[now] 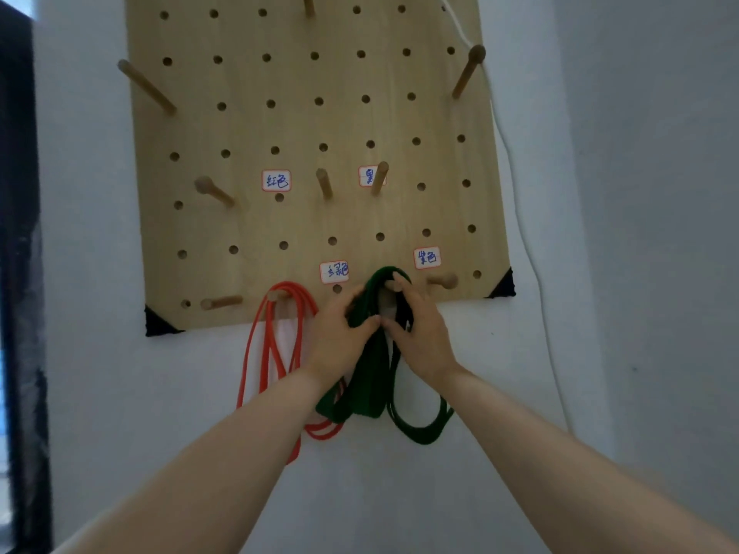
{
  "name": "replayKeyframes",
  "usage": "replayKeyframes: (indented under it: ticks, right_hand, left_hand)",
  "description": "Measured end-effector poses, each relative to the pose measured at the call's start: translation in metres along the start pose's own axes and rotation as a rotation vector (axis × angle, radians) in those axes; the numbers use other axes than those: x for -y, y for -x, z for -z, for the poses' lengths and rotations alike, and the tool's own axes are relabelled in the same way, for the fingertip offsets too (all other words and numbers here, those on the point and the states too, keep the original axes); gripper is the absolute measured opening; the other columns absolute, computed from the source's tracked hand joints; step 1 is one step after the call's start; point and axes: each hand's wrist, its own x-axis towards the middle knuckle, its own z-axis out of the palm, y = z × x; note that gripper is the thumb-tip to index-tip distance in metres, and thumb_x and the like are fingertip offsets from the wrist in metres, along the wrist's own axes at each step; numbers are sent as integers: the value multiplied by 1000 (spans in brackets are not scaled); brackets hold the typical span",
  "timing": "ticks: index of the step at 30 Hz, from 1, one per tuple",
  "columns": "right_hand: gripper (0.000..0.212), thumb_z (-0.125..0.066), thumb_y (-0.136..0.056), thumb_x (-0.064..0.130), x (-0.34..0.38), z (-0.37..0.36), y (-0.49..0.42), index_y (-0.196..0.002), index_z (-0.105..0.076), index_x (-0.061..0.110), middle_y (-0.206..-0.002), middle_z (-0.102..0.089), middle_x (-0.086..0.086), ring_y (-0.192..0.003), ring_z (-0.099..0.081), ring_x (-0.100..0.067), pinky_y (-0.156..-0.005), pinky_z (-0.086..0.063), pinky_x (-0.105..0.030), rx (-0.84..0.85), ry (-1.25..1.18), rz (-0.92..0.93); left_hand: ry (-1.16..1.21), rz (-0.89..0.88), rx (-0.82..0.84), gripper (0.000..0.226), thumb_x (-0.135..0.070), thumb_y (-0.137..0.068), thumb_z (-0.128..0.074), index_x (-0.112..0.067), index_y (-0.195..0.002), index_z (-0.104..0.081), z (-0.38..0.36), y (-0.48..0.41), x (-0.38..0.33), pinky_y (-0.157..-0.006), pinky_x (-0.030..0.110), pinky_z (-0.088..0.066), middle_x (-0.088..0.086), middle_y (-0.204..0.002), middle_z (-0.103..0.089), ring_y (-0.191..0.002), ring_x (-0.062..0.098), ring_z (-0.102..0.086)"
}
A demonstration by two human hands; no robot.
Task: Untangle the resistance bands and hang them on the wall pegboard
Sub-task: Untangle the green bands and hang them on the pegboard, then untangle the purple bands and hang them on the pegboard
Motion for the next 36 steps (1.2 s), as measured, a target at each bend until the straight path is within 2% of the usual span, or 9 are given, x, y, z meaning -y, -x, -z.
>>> replayKeyframes:
  ticks: [5, 8, 11, 14, 19, 23, 28, 32, 36]
  right_hand:
    - [55, -70, -93, 24, 25, 24, 41, -143, -49, 23, -149, -48, 3, -138, -43, -15, -116, -35, -31, -21, 28, -160]
    - [37, -72, -90, 24, 44, 41, 76, -125, -65, 23, -138, -57, 3, -132, -49, -14, -113, -40, -35, -56, 2, -188]
    - [18, -75, -87, 21, 59, 52, 117, -105, -73, 19, -113, -64, 5, -109, -59, -11, -94, -52, -32, -26, -24, -172]
    - [9, -76, -86, 18, 66, 56, 162, -95, -73, 18, -99, -67, 6, -93, -64, -12, -78, -55, -25, 77, -52, -205]
    - [3, -76, -85, 7, 45, 45, 253, -88, -75, 10, -92, -71, 2, -76, -63, -7, -70, -50, -16, 277, -129, -367]
    - [7, -74, -86, 3, 18, 33, 341, -85, -74, 10, -79, -70, 0, -69, -60, -3, -67, -49, -14, 468, -113, -499]
    - [12, -77, -85, 9, -17, 12, 451, -86, -72, 20, -78, -71, 6, -68, -63, 2, -69, -51, -16, 792, -7, -610]
    - [9, -80, -81, 23, -37, -5, 542, -88, -74, 24, -87, -74, 7, -83, -69, -9, -80, -55, -25, 1105, 88, -685]
    - [18, -81, -81, 26, -46, -17, 634, -97, -74, 21, -94, -74, 1, -87, -68, -12, -81, -52, -24, 1371, 135, -759]
  left_hand:
    - [-177, 92, 26, 47, -20, -94, -68, -21, -139, -56, 19, 34, -17, -107, 33, -47, -6, -134, -61, -124, 10, -55]
    - [-164, 149, 89, 40, -23, -92, -70, -24, -131, -61, 32, 73, -28, -98, 27, -53, -12, -119, -67, -109, 5, -63]
    - [-173, 136, 192, 34, -21, -90, -73, -27, -122, -66, 43, 122, -32, -88, 22, -57, -12, -106, -72, -97, 1, -68]
    - [-153, 156, 253, 28, -12, -89, -74, -22, -116, -69, 47, 174, -30, -80, 21, -57, -6, -98, -73, -89, 6, -70]
    - [-59, 304, 351, 20, -4, -88, -74, -10, -107, -73, 48, 273, -5, -74, 18, -53, 13, -89, -73, -79, 11, -68]
    - [-34, 501, 408, 17, -6, -90, -73, -9, -106, -75, 44, 373, 28, -77, 24, -54, 14, -88, -74, -79, 13, -68]
    - [-39, 690, 437, 18, -9, -89, -74, -18, -104, -77, 37, 497, 65, -72, 15, -50, -2, -81, -74, -73, 2, -66]
    - [-36, 873, 523, 21, -11, -89, -73, -23, -106, -74, 25, 595, 88, -73, 16, -49, -5, -81, -74, -72, 2, -66]
    - [-110, 972, 720, 27, -21, -89, -72, -27, -115, -70, 7, 694, 100, -84, 18, -52, -13, -104, -71, -95, 1, -65]
